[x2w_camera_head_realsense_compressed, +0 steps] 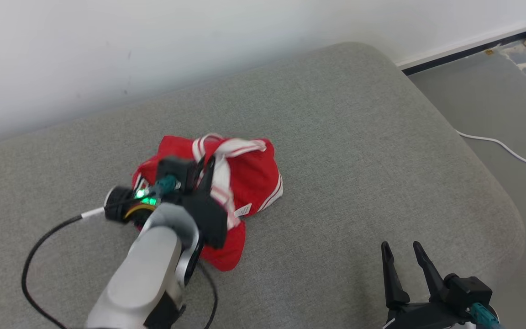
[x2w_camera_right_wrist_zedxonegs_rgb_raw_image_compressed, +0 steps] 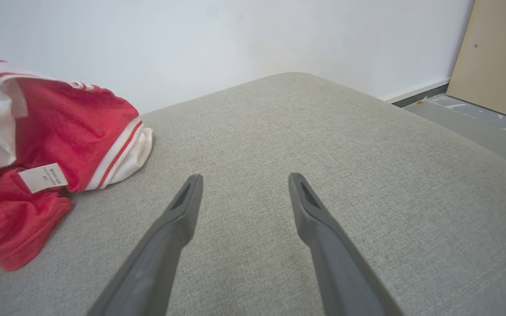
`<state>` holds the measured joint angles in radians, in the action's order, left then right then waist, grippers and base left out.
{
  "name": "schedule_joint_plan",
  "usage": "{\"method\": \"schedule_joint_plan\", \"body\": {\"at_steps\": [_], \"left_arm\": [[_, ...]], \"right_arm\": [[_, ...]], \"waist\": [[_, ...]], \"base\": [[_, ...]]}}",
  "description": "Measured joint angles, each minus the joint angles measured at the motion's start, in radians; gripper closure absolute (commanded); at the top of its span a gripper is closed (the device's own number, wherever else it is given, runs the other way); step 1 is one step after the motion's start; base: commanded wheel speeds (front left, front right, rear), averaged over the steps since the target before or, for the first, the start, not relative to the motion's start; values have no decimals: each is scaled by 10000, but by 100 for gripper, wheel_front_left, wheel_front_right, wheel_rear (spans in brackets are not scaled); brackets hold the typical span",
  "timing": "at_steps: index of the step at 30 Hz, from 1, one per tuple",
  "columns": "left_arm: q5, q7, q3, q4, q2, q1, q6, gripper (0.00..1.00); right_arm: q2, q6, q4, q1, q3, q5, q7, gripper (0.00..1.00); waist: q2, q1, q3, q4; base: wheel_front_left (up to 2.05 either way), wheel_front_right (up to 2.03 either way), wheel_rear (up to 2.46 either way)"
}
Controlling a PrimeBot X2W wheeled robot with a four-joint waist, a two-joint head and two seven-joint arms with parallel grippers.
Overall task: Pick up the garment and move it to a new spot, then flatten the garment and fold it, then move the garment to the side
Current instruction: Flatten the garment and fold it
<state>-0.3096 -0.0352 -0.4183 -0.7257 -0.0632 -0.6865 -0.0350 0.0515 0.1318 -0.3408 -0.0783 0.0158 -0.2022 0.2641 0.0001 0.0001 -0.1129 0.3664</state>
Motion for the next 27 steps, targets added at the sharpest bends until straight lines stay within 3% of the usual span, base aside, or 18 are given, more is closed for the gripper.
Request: {"method": "schedule_joint_plan", "body": {"at_steps": [4,8,11,14,19,27], "left_arm": [[-752,-531,-443,782,100,-700,-414,100],[-2750,-1216,-1427,2199,119,-1323,-610,100],[-4376,-1875,-1898,3323,148,-1843,-485,100],[-5104,-2155,-2188,4006,142,-2065,-67,100],[-5206,-2203,-2456,3580,81,-1406,353,100],[-5471,-2234,-2077,1620,-884,626,656,100]], "right_arm": [[2,0,-44,0,-17,-4,0,0],[-2,0,-69,-1,-12,-4,0,0],[2,0,-52,12,119,2,2,0],[2,0,-29,40,188,17,0,0],[6,0,38,77,228,17,2,0],[2,0,63,15,138,73,0,0]], "waist": [[0,0,24,89],[0,-1,70,150],[0,-1,92,75],[0,-1,118,-107],[0,-1,119,-587],[0,-1,4,-1551]], "base": [[0,0,0],[0,0,0],[0,0,0],[0,0,0],[0,0,0],[0,0,0]]}}
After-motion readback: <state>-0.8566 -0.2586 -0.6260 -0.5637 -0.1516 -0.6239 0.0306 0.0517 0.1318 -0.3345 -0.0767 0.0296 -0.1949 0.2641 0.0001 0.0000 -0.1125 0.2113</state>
